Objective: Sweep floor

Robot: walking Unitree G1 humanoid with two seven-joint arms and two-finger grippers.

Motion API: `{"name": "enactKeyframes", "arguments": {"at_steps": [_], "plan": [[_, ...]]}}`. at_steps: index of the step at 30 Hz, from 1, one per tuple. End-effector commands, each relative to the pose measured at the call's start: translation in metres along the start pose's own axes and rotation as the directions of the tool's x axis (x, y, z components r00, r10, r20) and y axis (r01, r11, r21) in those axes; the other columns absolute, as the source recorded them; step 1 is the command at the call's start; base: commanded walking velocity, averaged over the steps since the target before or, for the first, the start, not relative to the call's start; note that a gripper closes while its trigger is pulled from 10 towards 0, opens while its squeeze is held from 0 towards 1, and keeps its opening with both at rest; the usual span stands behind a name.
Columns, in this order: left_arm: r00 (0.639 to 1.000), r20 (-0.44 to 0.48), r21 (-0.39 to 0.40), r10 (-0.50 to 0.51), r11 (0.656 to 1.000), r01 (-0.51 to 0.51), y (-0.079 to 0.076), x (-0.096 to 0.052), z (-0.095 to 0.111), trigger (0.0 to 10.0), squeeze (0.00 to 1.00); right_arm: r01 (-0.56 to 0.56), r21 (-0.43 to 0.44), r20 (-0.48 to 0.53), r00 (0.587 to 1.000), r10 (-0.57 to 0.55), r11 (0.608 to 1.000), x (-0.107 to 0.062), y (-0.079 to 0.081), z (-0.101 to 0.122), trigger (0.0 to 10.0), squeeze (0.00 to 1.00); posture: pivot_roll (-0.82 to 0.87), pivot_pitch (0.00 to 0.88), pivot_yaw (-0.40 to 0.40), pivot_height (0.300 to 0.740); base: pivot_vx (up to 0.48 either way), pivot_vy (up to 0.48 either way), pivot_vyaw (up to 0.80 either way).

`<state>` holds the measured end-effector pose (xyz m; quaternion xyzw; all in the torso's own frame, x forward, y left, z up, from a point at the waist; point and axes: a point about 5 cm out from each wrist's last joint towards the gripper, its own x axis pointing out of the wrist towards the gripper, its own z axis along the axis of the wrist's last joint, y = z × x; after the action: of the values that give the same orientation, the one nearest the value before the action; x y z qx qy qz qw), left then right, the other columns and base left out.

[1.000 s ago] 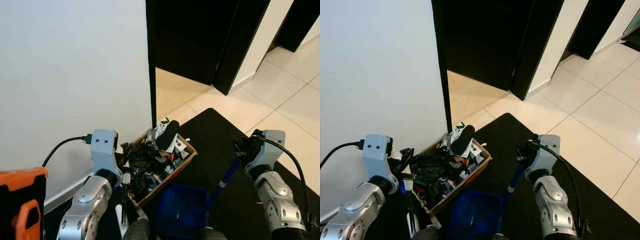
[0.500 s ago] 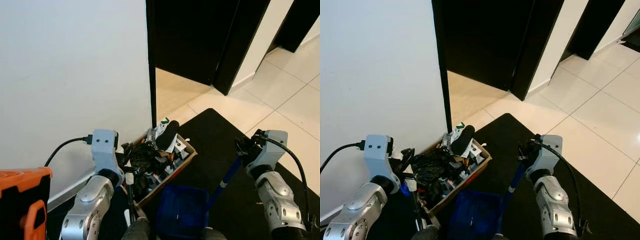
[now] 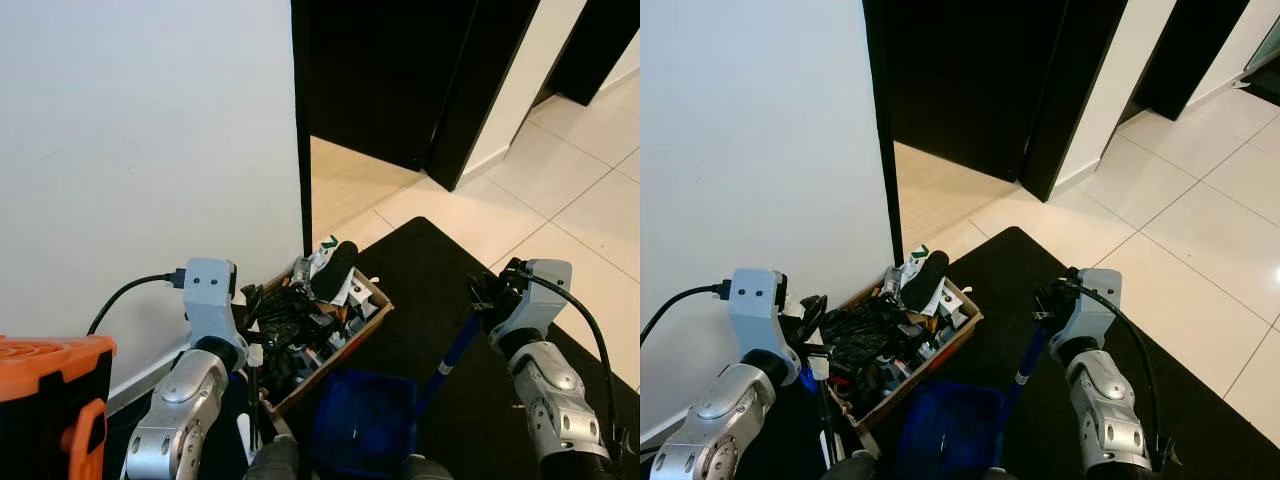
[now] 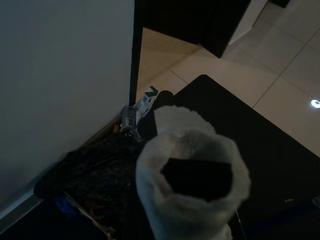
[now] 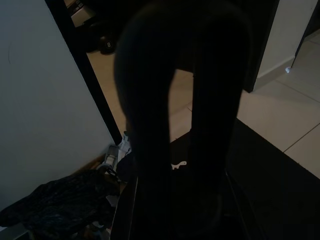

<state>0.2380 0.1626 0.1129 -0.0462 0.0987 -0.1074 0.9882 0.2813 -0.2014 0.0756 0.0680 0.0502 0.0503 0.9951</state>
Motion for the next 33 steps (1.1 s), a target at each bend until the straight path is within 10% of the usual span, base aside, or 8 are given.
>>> {"name": "enactKeyframes", "arguments": {"at_steps": [1, 13, 33], "plan": [[1.000, 0.002, 0.016, 0.005, 1.000, -0.005, -0.0008, 0.0007, -0.0005, 10.0, 0.00, -0.037, 0.049, 0.024, 0.999, 0.036, 0.998, 0.0021, 0.0080, 0.0006, 10.0, 0.00, 0.12, 0.080, 0.001, 0.740, 0.000, 0.000, 0.00], [1.000, 0.002, 0.027, 0.005, 1.000, -0.005, -0.0013, 0.0012, -0.0012, 10.0, 0.00, -0.038, 0.038, 0.023, 0.999, 0.037, 0.999, 0.0010, 0.0079, -0.0007, 10.0, 0.00, 0.12, 0.088, -0.001, 0.740, 0.000, 0.000, 0.08], [1.000, -0.001, 0.031, 0.000, 1.000, 0.000, -0.0027, 0.0022, -0.0028, 10.0, 0.00, -0.035, 0.041, 0.025, 0.999, 0.034, 0.999, 0.0002, 0.0074, -0.0018, 10.0, 0.00, 0.12, 0.097, 0.000, 0.740, 0.000, 0.000, 0.79]]}}
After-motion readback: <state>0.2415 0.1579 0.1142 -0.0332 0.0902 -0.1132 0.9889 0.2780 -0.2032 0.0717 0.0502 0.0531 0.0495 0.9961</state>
